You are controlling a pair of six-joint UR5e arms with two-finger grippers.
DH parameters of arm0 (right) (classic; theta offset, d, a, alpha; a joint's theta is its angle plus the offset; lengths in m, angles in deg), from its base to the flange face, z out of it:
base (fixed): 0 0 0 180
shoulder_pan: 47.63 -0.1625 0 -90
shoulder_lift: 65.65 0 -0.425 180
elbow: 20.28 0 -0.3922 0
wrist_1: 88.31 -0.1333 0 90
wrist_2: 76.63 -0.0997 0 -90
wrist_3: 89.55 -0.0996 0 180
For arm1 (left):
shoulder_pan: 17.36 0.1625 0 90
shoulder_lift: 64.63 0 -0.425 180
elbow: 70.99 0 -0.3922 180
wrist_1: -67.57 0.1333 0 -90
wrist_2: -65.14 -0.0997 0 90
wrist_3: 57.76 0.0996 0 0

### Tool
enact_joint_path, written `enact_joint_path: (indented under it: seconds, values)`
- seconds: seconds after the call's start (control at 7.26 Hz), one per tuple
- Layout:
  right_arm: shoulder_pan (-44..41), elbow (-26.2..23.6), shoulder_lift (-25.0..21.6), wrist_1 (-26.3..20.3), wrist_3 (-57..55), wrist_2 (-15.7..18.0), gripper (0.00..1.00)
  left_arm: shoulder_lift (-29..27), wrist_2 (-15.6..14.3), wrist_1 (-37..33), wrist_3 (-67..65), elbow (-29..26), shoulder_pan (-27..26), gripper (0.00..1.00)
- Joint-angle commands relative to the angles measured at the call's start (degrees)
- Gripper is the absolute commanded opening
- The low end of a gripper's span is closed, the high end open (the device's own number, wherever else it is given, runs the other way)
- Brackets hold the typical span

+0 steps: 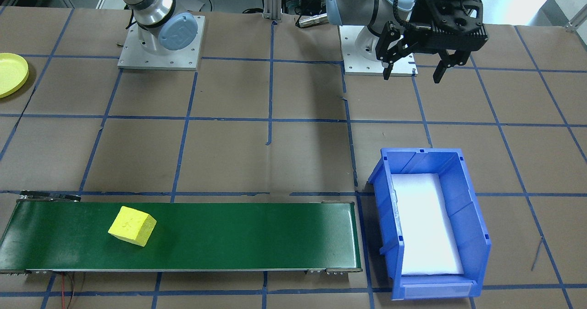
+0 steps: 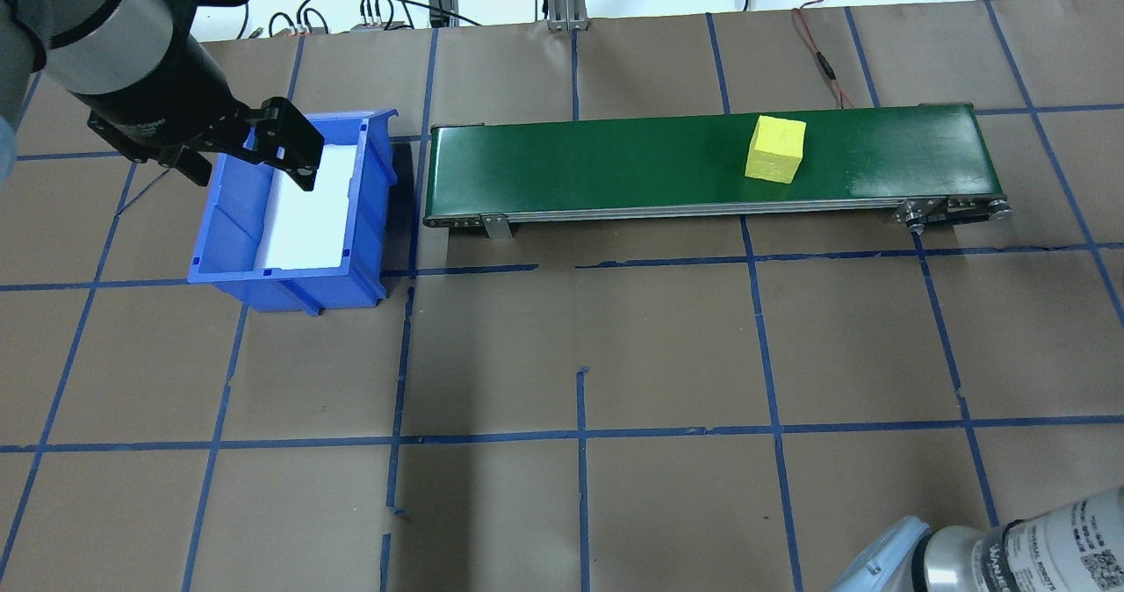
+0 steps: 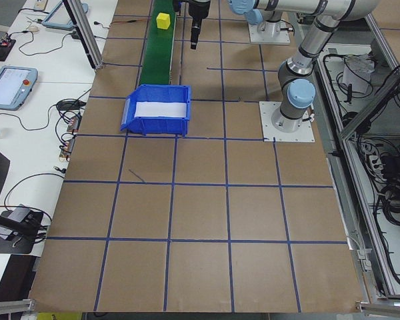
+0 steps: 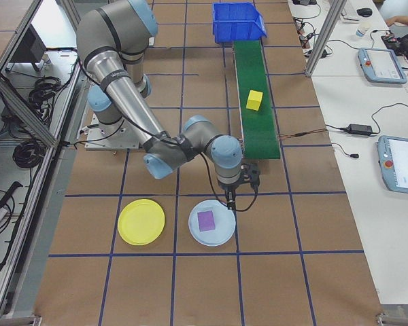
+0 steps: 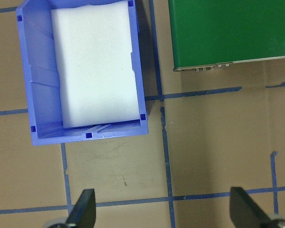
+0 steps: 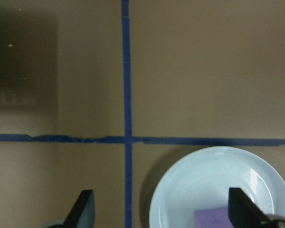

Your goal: Move block left to right into plate

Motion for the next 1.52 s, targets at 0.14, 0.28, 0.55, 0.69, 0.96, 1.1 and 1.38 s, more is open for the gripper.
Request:
enact_joint_path:
  seconds: [0.14, 0.28, 0.55, 0.69, 0.96, 1.1, 1.38]
  values:
    - [-13.6, -0.5, -0.3, -0.8, -17.0, -4.6, 0.99, 0.2, 0.1, 0.0, 0.0, -0.1, 0.0, 1.00]
    - [-17.6, -0.5, -0.2, -0.8, -23.6, -4.9, 0.99, 0.2, 0.1, 0.0, 0.0, 0.0, 0.0, 1.00]
    - [-23.5, -0.3, 0.2, 0.0, -36.6, -7.5, 0.99, 0.2, 0.1, 0.0, 0.0, 0.0, -0.1, 1.00]
    - [-24.6, -0.2, 1.2, 0.1, -40.0, -10.0, 0.99, 0.2, 0.1, -0.1, 0.0, 0.0, -0.1, 1.00]
    - [-28.7, -0.2, 2.2, 0.8, -46.8, -10.9, 0.99, 0.2, 0.1, -0.1, 0.0, 0.0, 0.0, 1.00]
    - [-28.9, -0.2, 3.5, 3.1, -48.6, -11.1, 0.99, 0.2, 0.1, -0.1, 0.0, 0.0, 0.0, 1.00]
    - [-28.9, -0.2, 6.1, 4.7, -48.7, -11.0, 1.00, 0.2, 0.1, -0.1, 0.0, 0.0, 0.0, 1.00]
